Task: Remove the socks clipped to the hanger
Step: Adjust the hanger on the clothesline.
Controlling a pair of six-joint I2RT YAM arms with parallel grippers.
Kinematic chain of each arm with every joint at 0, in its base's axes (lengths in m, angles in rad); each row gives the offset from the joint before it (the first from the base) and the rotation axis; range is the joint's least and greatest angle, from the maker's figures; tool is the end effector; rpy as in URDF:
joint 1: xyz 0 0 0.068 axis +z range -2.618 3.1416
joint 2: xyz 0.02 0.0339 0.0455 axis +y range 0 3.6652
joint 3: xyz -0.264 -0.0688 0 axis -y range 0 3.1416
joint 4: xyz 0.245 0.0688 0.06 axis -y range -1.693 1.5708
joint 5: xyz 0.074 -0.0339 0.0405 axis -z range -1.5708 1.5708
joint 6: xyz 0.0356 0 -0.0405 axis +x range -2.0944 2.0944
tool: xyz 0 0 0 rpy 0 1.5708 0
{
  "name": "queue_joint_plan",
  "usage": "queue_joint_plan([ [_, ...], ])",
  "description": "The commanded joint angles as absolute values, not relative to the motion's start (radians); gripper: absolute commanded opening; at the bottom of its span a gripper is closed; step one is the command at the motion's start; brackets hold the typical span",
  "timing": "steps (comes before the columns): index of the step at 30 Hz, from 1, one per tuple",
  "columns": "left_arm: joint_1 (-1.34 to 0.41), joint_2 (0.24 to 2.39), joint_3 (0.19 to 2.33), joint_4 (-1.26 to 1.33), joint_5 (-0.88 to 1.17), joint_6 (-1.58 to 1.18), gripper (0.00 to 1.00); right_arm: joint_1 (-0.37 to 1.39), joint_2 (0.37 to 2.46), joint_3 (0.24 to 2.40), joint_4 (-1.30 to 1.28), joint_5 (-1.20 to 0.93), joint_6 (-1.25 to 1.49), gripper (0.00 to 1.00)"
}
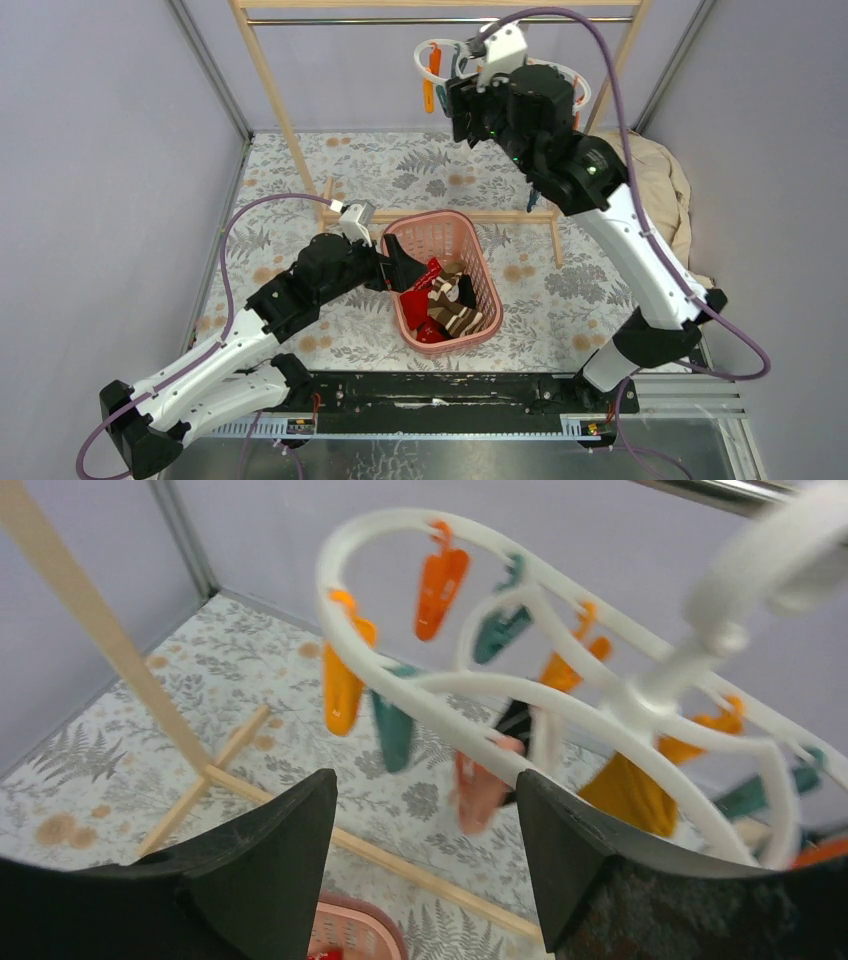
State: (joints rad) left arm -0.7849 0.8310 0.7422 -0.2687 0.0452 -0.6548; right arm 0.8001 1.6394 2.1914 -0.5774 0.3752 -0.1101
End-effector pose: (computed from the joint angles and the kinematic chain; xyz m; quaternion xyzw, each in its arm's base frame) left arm 0.1361 -0.1383 0.3082 0.0662 0.8188 -0.3897 0.4163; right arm 0.2339 0.2222 0.5537 -0.1923 0.6891 0.1063 0.6906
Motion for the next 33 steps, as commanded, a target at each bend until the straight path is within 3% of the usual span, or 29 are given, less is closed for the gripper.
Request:
queue_joint_plan([
  [1,-0.790,0.825,0.782,-0.262,0.055,-0.634,0.99,0.687,1.493,2.128,-0.520,0.388,-0.039,0.73],
  [9,-0.790,0.827,0.796,-0.271,0.057,-0.642,0.99,0.586,1.531,2.175,-0.617,0.337,-0.006,0.74],
  [20,-0.790,0.809,0.795,-0.292,0.052,-0.646,0.99,0.319,1.562,2.127,-0.616,0.122,0.131,0.74],
  [33,-0.790,0.867,0.898,-0.301,0.005,-0.592,0.99,0.171,1.642,2.173,-0.625,0.084,0.192,0.74],
])
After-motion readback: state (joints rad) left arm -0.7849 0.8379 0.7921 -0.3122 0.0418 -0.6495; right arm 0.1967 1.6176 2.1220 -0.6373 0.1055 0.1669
